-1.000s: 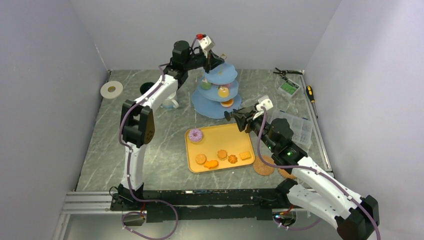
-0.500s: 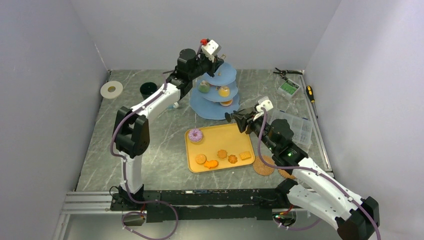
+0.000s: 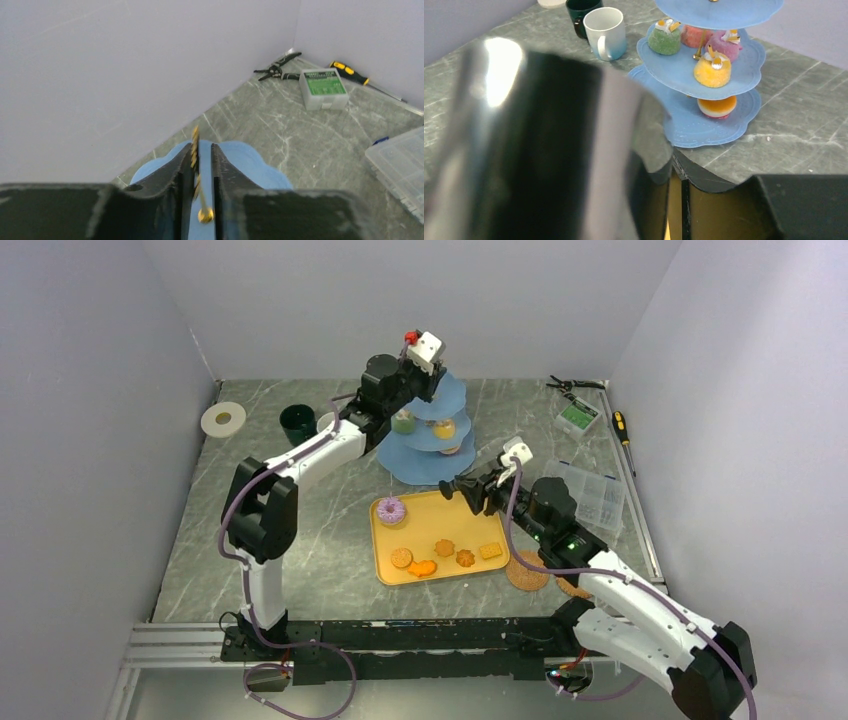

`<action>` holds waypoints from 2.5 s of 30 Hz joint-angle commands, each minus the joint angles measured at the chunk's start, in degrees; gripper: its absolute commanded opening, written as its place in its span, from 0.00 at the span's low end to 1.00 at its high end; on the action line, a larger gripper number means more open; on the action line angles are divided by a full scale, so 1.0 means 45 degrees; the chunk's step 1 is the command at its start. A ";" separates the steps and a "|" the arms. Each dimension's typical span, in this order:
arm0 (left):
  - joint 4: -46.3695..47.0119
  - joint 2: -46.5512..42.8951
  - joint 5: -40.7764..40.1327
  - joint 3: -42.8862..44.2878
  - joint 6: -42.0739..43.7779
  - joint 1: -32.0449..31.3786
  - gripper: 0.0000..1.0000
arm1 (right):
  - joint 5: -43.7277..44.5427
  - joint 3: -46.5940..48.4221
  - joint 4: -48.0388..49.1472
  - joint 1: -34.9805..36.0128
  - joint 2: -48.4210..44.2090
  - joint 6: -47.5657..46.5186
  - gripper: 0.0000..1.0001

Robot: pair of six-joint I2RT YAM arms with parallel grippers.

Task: Serve the afternoon tea

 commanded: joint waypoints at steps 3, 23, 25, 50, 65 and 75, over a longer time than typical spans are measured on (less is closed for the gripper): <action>0.0722 -0.1310 -0.0609 0.0133 0.0048 -0.0073 0.52 | -0.0838 -0.0021 0.1674 0.0224 0.0878 0.0495 0.50; -0.7959 -0.4417 -0.0713 0.1868 0.0552 0.2021 0.93 | 0.0191 0.0477 0.5888 0.3079 0.5440 -0.0650 0.54; -0.8117 -0.5068 -0.0463 0.1433 0.0512 0.2508 0.93 | 0.0260 0.0536 0.6303 0.3238 0.6035 -0.0653 0.57; -0.8376 -0.6848 -0.1571 0.0481 0.0139 0.2781 0.93 | 0.0906 0.0951 0.8929 0.3563 0.9818 -0.0653 0.69; -0.8071 -0.6929 -0.1850 0.0423 0.0066 0.2883 0.93 | 0.2444 0.0840 0.8221 0.3858 0.7759 -0.1952 0.52; -0.7780 -0.7020 -0.1661 0.0347 0.0149 0.3030 0.93 | 0.2214 0.0557 0.7908 0.1770 0.7022 -0.1515 0.51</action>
